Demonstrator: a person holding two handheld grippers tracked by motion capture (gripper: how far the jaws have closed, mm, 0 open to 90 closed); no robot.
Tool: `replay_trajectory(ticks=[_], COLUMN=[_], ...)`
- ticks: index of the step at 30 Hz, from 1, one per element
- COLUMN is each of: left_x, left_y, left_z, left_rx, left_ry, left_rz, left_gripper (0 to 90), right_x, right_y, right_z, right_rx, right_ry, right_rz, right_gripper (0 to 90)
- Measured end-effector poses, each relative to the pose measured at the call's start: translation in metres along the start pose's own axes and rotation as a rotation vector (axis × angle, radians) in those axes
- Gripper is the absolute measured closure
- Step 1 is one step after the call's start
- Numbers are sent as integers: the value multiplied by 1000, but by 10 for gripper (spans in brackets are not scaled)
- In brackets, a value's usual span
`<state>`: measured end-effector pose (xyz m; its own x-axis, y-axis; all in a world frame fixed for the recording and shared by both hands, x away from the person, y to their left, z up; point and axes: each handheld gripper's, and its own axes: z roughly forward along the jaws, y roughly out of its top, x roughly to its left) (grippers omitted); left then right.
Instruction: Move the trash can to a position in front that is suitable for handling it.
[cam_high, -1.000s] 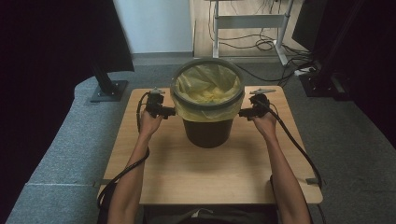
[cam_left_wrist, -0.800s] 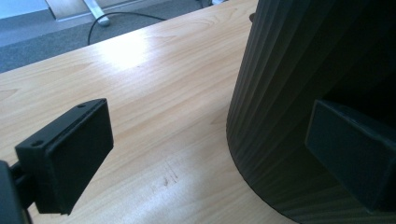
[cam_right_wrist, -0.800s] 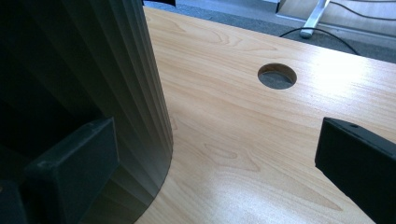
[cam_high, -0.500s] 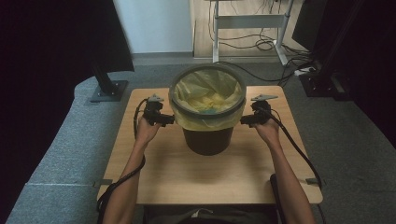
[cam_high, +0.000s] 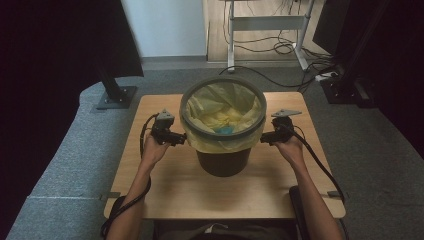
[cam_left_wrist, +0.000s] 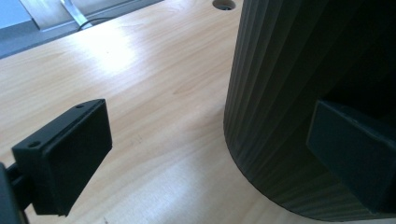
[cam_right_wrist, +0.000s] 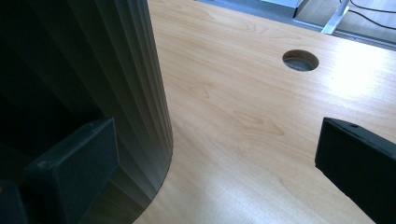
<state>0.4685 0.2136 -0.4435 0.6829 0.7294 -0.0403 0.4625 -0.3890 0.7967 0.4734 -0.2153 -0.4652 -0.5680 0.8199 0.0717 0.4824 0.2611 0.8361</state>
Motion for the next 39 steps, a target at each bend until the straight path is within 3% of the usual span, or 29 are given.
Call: replay_trajectory(ticks=[13,20,25,29,34,39], left_x=[-14,-21,-22,-18,-9,0], left_y=[-24,-29,-34,-42,-59,-75], left_z=[-28,-35,-36,-37,-35,-27], left_rx=[1,-4,-13,15,51,101], left_ry=[-21,-2,0,22,21,36], left_rz=[5,10,-11,-18,-47,-59], left_gripper=[0,0,0,0,0,0], right_x=[29,37,38,33,20,4], right_y=[-14,-17,-19,-25,-39,-56], right_z=[-18,-25,-26,-30,-37,-40], right_rx=[-1,3,8,14,36,64], right_ry=[41,37,37,20,-16,-28], right_rz=[-49,-67,-58,-62,-54,-3], right_gripper=[0,0,0,0,0,0])
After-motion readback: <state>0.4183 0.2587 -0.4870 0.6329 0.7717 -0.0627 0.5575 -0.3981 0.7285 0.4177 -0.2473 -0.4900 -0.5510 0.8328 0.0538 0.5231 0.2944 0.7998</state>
